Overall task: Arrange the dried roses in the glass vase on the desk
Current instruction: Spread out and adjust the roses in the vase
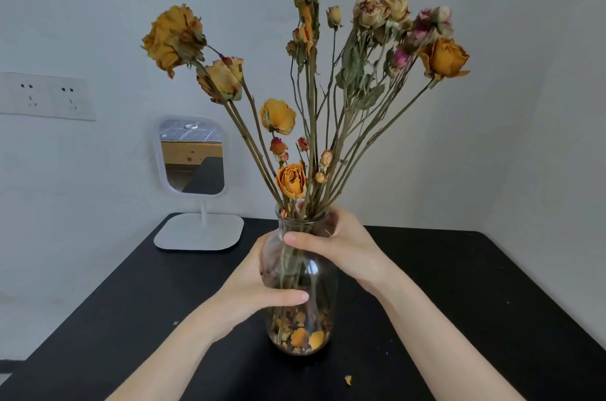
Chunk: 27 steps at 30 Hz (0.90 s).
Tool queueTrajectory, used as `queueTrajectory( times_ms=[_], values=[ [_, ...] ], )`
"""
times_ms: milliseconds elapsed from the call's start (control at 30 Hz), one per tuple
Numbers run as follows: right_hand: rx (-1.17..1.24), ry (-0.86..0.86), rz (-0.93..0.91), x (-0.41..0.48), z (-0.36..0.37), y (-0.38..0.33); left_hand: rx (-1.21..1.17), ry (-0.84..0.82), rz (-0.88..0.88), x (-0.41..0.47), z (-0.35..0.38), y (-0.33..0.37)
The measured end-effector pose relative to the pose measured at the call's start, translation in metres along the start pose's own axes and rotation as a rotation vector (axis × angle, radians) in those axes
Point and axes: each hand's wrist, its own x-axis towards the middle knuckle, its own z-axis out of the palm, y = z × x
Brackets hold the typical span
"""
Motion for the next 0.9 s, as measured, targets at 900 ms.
queueTrajectory(
  times_ms=[900],
  values=[
    [-0.006,0.170,0.137,0.117,-0.061,0.056,-0.073,-0.074,-0.122,0.164,-0.027,-0.035]
  ],
)
